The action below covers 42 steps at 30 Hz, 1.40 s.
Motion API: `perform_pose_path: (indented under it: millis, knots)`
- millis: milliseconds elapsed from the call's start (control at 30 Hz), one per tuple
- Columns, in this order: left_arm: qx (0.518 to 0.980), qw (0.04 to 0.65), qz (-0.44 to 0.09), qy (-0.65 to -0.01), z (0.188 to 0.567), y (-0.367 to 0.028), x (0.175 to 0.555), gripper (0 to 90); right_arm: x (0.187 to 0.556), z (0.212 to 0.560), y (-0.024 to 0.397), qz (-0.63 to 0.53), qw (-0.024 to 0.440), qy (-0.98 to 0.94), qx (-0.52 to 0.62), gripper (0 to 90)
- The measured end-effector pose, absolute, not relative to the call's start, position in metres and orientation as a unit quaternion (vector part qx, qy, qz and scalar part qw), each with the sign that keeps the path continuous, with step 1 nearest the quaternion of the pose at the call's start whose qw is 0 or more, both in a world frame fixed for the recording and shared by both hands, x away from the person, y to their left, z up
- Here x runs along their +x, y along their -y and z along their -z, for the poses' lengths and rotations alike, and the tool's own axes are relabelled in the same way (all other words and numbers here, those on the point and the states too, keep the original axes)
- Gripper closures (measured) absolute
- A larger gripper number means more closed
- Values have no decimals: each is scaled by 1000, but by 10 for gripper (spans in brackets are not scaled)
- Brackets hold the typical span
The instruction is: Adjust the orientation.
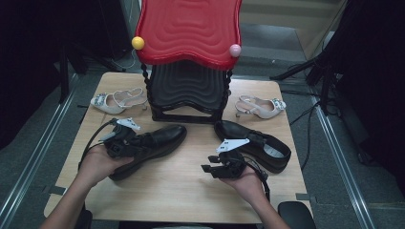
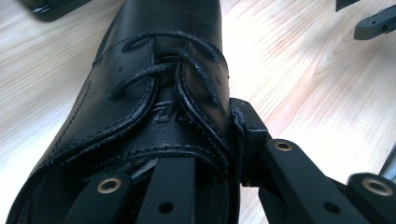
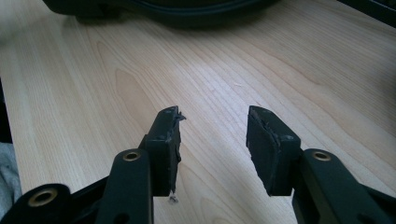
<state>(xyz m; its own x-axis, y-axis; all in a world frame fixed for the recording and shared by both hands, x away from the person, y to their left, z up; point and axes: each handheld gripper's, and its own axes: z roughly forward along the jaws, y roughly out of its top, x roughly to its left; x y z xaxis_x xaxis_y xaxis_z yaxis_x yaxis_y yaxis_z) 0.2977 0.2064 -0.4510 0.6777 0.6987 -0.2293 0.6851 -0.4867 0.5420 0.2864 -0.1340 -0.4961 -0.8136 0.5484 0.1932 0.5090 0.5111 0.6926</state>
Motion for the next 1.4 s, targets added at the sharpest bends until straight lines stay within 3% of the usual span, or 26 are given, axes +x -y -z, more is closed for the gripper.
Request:
perform_pose_path:
  millis: [500,733,800,967,1400]
  knots:
    - [866,317,9,-386,461,-151,299,791,289,496,137,-394,25,-865,311,555]
    - [862,330,16,-385,470,-146,296,769,290,498,135,-394,22,-863,314,561]
    - [859,336,19,-386,470,-147,295,740,290,499,134,-395,23,-863,314,567]
    - [865,328,20,-378,463,-153,292,565,286,498,131,-403,31,-861,310,570]
    - [847,367,-4,-385,414,-208,284,585,284,482,126,-413,27,-846,335,618]
